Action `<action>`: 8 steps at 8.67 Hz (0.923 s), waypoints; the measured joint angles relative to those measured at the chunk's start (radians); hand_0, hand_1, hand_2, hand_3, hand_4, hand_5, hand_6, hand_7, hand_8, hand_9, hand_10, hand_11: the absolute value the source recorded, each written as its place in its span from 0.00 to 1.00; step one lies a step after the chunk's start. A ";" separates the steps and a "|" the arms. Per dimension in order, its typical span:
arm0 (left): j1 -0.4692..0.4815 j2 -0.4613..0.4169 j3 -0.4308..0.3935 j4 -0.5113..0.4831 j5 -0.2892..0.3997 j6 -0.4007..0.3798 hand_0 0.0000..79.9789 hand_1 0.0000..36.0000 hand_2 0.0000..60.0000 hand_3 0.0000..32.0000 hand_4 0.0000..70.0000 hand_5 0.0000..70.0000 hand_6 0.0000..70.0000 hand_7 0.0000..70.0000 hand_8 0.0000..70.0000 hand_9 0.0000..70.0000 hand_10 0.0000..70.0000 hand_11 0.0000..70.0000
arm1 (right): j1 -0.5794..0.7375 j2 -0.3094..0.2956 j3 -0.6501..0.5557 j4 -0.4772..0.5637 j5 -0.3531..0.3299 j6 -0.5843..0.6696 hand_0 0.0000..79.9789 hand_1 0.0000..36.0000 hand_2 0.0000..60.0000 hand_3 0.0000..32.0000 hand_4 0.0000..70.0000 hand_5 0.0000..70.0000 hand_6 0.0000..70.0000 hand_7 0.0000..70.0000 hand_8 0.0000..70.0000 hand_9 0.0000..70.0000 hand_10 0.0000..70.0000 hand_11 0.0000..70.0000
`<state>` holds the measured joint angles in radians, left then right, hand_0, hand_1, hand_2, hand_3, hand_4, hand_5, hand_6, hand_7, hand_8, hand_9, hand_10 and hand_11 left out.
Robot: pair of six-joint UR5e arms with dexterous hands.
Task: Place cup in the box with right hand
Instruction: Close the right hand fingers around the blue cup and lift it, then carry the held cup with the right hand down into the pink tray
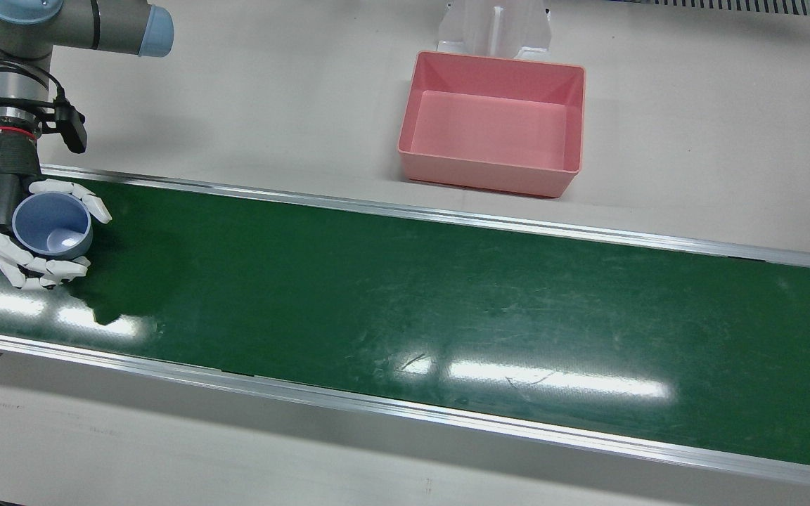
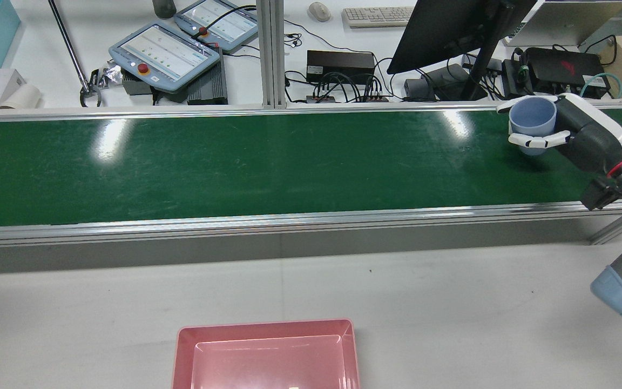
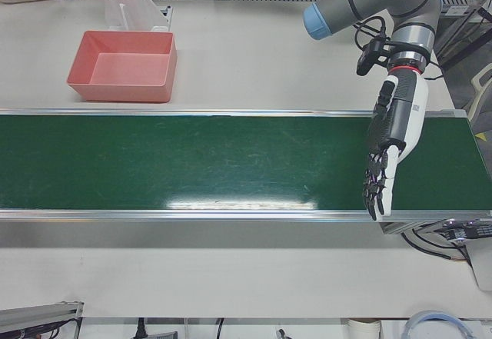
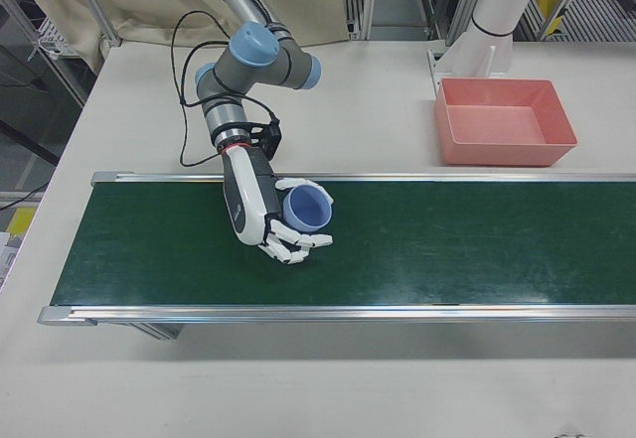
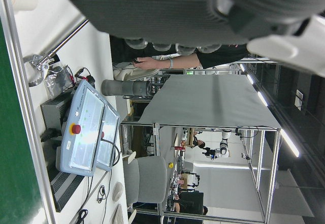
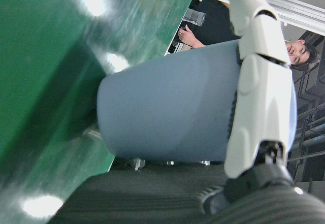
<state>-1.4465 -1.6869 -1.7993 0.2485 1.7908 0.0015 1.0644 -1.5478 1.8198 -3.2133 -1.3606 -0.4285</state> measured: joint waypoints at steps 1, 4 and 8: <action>0.000 0.000 0.000 0.000 0.000 0.000 0.00 0.00 0.00 0.00 0.00 0.00 0.00 0.00 0.00 0.00 0.00 0.00 | 0.017 -0.003 0.038 0.000 0.002 0.005 0.73 1.00 1.00 0.00 0.33 0.25 0.43 1.00 0.58 0.93 0.43 0.66; 0.000 0.000 0.000 0.000 0.001 0.000 0.00 0.00 0.00 0.00 0.00 0.00 0.00 0.00 0.00 0.00 0.00 0.00 | 0.024 -0.005 0.193 -0.011 0.002 0.002 0.74 1.00 1.00 0.00 0.32 0.25 0.42 1.00 0.55 0.90 0.39 0.62; 0.000 0.000 -0.001 0.000 0.000 0.000 0.00 0.00 0.00 0.00 0.00 0.00 0.00 0.00 0.00 0.00 0.00 0.00 | -0.131 -0.005 0.430 -0.093 -0.007 -0.068 0.77 1.00 1.00 0.00 0.34 0.24 0.41 1.00 0.54 0.89 0.38 0.59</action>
<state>-1.4466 -1.6865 -1.8008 0.2490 1.7908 0.0015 0.9335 -1.5531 2.2502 -3.3060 -1.3678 -0.4962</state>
